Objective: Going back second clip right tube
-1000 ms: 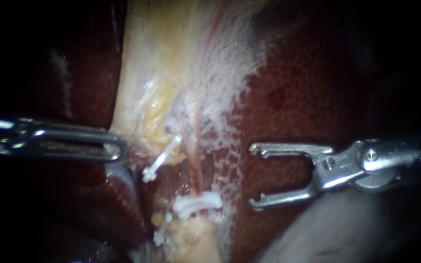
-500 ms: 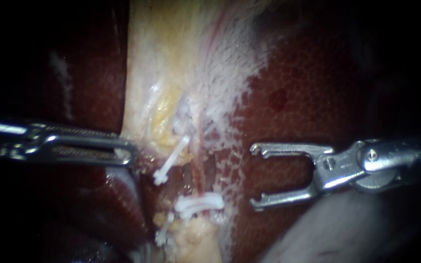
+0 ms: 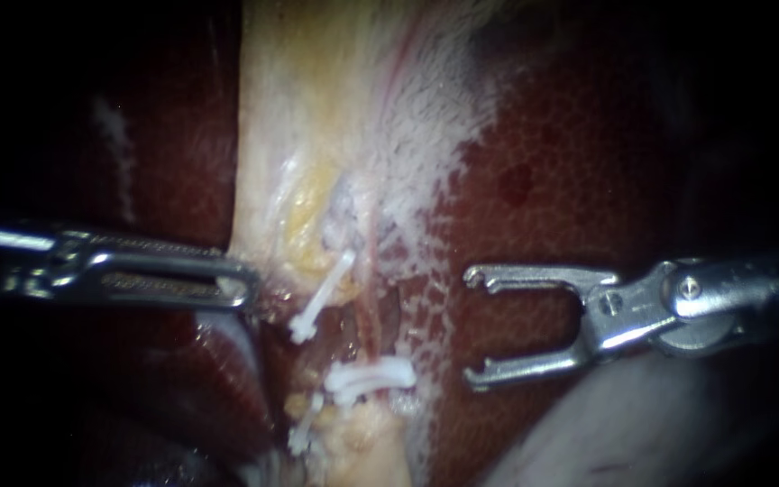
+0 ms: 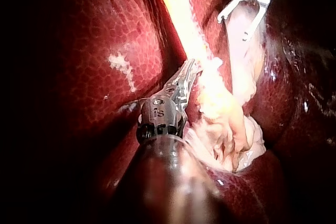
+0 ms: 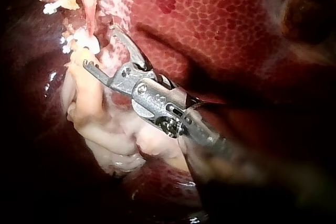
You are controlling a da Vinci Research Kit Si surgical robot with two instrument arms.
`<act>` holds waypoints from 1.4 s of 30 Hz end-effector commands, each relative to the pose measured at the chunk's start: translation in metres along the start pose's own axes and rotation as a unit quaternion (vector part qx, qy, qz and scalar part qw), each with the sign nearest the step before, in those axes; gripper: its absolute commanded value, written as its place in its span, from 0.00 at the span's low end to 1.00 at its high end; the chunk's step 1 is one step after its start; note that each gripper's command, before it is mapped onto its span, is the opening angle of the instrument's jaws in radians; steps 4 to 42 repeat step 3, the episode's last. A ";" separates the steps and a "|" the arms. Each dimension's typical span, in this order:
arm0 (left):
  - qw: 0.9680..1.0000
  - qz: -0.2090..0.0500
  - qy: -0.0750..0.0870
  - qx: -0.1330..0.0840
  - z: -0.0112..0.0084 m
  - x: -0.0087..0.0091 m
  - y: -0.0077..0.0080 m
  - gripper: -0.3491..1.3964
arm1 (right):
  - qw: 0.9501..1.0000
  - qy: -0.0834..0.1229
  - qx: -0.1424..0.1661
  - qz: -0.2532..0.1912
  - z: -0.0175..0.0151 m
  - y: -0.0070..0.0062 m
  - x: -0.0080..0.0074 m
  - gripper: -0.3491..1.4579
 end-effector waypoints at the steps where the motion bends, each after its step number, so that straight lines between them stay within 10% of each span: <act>1: 1.000 0.000 0.000 0.000 0.0000 0.0000 0.0000 0.00 | 1.000 0.000 -0.001 0.000 0.0000 0.0000 0.0000 0.52; 42: 1.000 0.000 0.000 0.000 0.0000 0.0000 0.0000 0.00 | 1.000 0.000 -0.001 0.000 -0.0001 0.0000 0.0000 0.52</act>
